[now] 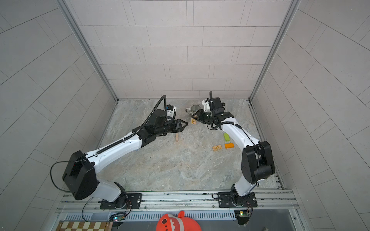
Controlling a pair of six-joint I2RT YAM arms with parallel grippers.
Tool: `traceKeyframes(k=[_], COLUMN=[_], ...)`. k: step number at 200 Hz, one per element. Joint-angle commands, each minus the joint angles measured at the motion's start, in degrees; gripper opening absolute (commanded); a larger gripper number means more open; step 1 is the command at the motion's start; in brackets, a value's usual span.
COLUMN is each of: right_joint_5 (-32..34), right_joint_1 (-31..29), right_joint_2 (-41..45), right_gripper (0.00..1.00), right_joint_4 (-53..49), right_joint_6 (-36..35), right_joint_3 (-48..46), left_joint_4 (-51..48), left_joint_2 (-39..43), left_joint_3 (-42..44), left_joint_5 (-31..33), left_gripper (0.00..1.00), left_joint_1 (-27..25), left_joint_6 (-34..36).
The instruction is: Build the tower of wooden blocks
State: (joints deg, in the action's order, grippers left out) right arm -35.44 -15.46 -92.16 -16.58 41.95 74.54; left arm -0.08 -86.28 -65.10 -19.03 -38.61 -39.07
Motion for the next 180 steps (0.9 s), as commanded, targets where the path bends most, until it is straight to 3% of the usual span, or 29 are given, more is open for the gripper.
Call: traceKeyframes(k=[1,92,163,180], right_joint_5=[-2.1,-5.1,-6.1,-6.6], right_joint_1=[-1.3,-5.1,-6.2,-6.4], right_joint_2=[1.6,0.1,0.1,-0.1], right_gripper=[0.12,0.12,0.12,0.17], right_joint_4=[3.5,6.9,7.7,7.5], right_joint_6=[2.9,6.2,6.7,6.3], right_joint_3=[-0.5,0.6,0.3,0.4], left_joint_4=[1.4,2.3,3.3,2.5], left_joint_2=[-1.4,-4.3,-4.6,-4.6], left_joint_3=[-2.1,-4.3,-2.9,-3.3], left_joint_5=[-0.7,-2.1,-2.2,-1.5], left_gripper=[0.53,0.45,0.26,0.2], left_joint_1=[0.6,2.9,3.3,3.3], left_joint_6=[-0.5,-2.1,-2.2,-2.1])
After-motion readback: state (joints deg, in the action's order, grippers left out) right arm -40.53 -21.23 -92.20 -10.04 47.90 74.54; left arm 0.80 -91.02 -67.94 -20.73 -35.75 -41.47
